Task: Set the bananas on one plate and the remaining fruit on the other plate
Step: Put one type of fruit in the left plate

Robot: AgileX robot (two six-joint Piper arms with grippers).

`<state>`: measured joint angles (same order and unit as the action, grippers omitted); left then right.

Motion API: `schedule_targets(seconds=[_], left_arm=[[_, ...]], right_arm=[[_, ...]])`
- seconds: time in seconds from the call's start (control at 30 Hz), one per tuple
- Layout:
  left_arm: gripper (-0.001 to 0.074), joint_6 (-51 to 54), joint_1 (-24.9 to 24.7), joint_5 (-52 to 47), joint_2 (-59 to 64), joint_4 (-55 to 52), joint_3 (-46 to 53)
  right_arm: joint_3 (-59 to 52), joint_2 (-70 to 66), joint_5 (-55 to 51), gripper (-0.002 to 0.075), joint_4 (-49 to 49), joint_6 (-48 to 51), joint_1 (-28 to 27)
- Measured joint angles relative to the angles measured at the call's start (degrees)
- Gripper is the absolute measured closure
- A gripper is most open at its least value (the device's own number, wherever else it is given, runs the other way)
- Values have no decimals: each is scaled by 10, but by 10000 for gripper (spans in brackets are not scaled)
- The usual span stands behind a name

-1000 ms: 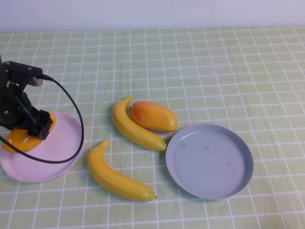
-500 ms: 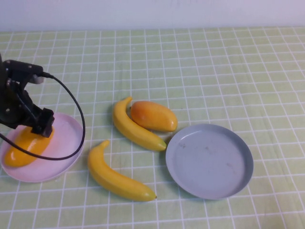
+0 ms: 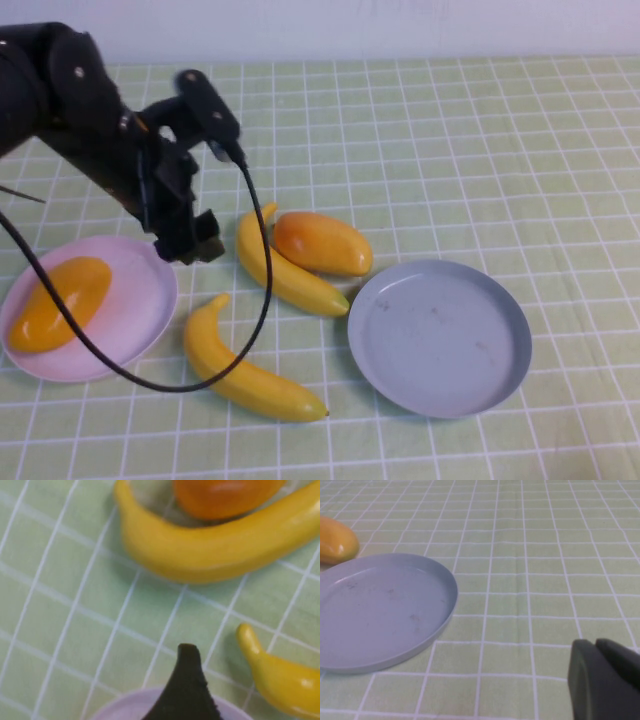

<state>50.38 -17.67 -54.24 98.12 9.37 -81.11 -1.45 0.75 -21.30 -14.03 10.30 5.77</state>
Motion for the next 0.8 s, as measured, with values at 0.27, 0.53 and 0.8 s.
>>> schedule_targets(seconds=[0.27,0.53,0.8], left_arm=[[239,123,-93,118,35,0,-3],[272,201,-135,208,92,-1,-4],[290,260,-136,235,122,-1,-4]], right_arm=[[0,0,0,742,0,0,0],[0,0,0,742,0,0,0],[0,0,0,741,0,0,0]])
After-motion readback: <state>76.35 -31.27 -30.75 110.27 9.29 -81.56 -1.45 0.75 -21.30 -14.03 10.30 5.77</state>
